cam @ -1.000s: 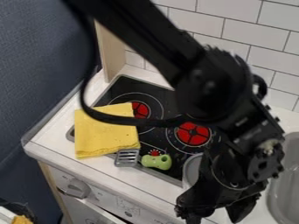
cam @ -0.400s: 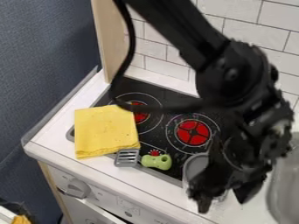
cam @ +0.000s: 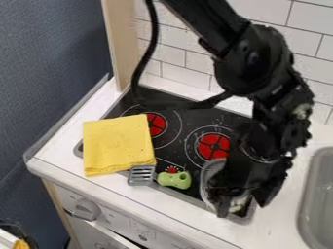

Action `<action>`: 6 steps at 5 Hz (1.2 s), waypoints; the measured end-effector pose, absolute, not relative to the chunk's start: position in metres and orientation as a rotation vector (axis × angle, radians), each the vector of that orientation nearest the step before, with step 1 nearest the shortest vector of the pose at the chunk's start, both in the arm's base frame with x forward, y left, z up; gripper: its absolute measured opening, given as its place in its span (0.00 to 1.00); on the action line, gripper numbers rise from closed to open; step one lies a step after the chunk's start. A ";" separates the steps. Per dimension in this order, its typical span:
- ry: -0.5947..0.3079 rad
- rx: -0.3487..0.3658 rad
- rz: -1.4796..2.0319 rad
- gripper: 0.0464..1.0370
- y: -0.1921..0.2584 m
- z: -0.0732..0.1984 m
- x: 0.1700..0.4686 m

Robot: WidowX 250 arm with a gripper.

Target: Move the can to the upper left side of the stove

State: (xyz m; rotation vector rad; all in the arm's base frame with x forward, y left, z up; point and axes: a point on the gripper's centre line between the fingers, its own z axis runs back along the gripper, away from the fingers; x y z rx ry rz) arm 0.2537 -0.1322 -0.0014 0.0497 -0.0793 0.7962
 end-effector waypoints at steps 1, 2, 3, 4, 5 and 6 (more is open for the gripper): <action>-0.075 0.100 0.810 0.96 -0.119 -0.012 0.260; -0.074 0.137 0.868 0.96 -0.101 -0.017 0.274; -0.087 0.134 0.953 0.96 -0.081 -0.014 0.299; -0.087 0.105 1.044 0.96 -0.064 -0.010 0.328; -0.105 0.102 1.099 0.96 -0.047 -0.007 0.351; -0.114 0.116 1.151 0.96 -0.031 -0.011 0.369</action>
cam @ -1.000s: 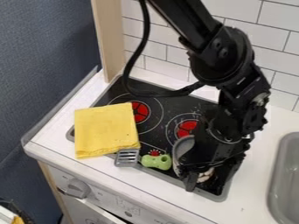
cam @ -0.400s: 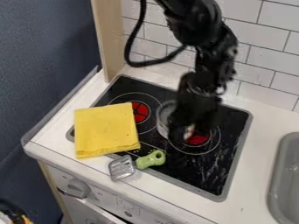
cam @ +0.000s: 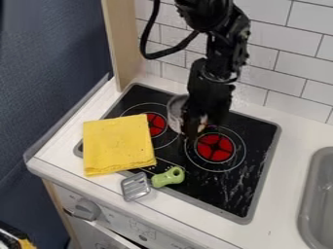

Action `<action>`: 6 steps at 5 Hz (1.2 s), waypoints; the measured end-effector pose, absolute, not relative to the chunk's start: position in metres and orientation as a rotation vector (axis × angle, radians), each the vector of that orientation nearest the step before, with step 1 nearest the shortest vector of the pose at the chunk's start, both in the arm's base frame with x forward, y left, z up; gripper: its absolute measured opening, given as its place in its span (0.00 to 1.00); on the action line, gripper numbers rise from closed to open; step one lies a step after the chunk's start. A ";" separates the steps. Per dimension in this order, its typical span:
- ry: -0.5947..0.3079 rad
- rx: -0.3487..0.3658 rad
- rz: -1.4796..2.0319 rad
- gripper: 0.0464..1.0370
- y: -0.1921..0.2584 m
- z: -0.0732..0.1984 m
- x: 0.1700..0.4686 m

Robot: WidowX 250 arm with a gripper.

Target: Move the can to the upper left side of the stove

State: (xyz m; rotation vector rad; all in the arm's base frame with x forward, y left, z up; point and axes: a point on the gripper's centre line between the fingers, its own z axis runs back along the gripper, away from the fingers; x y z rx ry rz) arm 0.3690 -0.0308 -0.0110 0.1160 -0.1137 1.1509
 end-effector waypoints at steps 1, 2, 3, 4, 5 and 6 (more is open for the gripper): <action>-0.142 0.109 1.201 0.96 -0.015 -0.006 0.383; -0.132 0.088 1.236 0.96 -0.001 -0.007 0.387; -0.106 0.085 1.222 0.96 -0.002 -0.013 0.379; -0.101 0.032 1.186 0.96 -0.017 -0.003 0.371; -0.162 0.031 1.181 0.96 -0.025 0.025 0.359; -0.240 0.024 1.214 0.96 -0.020 0.047 0.350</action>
